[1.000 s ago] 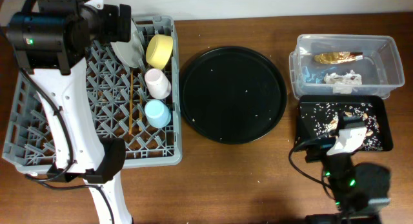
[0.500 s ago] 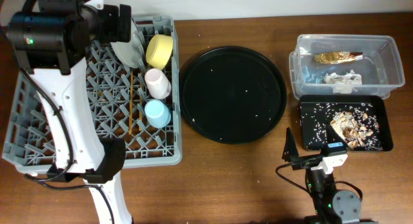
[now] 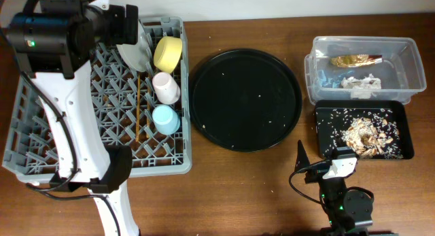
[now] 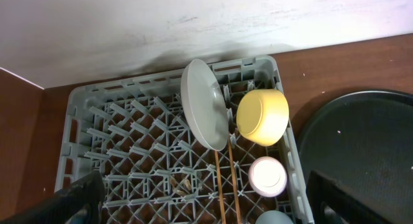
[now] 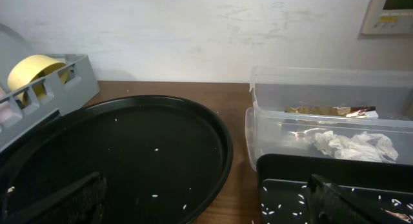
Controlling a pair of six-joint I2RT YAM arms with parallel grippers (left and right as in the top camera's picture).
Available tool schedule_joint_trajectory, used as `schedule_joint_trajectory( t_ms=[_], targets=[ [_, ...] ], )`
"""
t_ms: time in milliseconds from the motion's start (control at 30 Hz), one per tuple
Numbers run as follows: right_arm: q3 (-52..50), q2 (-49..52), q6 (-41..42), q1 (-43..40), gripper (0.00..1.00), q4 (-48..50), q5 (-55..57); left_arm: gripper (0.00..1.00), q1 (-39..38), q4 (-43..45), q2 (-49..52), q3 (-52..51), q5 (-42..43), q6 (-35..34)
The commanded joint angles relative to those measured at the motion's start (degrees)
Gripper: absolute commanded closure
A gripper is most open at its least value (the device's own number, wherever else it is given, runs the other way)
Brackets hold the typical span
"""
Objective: Sort waste into correct bins and load items into the dishwasher rack
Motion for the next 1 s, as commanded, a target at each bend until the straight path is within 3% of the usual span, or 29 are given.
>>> schedule_joint_trajectory(
  t_ms=[0, 133, 267, 500, 733, 967],
  targets=[
    [-0.3, -0.5, 0.4, 0.5, 0.01, -0.4, 1.2, 0.01, 0.3, 0.0, -1.4, 0.0, 0.6, 0.1],
    [-0.3, -0.5, 0.4, 0.5, 0.02, -0.4, 1.1, 0.01, 0.6, 0.0, -1.4, 0.0, 2.1, 0.1],
    [-0.3, -0.5, 0.4, 0.5, 0.02, -0.4, 1.1, 0.01, 8.4, 0.0, -1.4, 0.0, 3.0, 0.1],
    [-0.3, -0.5, 0.4, 0.5, 0.01, -0.4, 1.1, 0.01, 10.3, 0.0, -2.1, 0.1, 3.0, 0.1],
    [-0.3, -0.5, 0.4, 0.5, 0.02, -0.4, 1.1, 0.01, 6.3, 0.0, -15.0, 1.9, 3.0, 0.1],
    [-0.3, -0.5, 0.4, 0.5, 0.02, -0.4, 1.1, 0.01, 6.3, 0.0, -20.6, 0.2, 2.7, 1.0]
  ],
)
